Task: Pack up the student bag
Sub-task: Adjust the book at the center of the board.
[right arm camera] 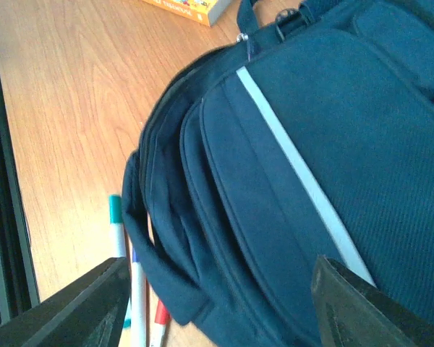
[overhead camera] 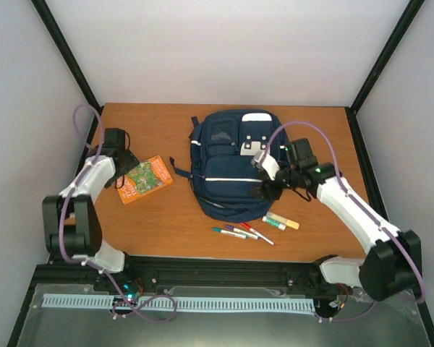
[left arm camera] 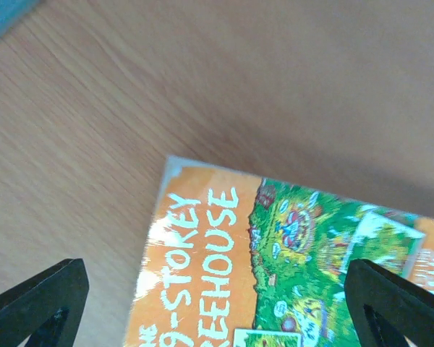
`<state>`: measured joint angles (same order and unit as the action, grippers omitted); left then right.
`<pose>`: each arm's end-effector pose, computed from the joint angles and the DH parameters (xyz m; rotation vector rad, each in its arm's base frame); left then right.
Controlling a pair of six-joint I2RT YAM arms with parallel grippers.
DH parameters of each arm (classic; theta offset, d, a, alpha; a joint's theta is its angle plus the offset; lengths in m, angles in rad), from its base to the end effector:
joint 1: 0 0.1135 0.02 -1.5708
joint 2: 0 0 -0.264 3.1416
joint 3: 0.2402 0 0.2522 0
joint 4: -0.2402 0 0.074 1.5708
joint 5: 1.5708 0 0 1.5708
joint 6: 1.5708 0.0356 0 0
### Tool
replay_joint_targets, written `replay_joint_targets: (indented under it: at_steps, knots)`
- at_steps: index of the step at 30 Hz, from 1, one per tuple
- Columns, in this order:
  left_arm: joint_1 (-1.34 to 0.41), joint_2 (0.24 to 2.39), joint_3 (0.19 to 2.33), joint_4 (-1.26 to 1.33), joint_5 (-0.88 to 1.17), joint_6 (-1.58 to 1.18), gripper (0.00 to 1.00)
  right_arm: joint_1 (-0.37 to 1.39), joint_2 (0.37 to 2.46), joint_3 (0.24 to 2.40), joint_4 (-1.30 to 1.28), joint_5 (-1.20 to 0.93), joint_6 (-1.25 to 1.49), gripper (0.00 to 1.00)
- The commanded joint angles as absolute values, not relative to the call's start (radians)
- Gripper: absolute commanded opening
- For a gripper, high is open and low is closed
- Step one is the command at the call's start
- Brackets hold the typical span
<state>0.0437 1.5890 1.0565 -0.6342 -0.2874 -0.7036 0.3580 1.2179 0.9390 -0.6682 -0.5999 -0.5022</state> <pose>0.3081 0.0236 0.2054 -1.0454 2.4502 0.1878 0.2188 0.1033 0.2676 -1.2175 2.0804 0.6842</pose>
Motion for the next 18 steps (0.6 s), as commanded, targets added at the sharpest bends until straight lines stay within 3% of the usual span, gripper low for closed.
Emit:
replay_joint_targets:
  at_steps: [1, 10, 18]
  knots:
    - [0.044, 1.399, 1.119, -0.739, -0.364, -0.638, 1.0, 0.44, 1.361, 1.087, -0.654, -0.577, -0.448, 0.69]
    - [0.048, 1.247, 0.99, -0.733, -0.282, -0.608, 1.0, 0.684, 1.833, 1.531, -0.655, -0.495, -0.338, 0.64]
    - [0.088, 1.427, 1.067, -0.759, -0.266, -0.617, 1.0, 0.749, 2.317, 2.056, -0.793, -0.55, -0.237, 0.56]
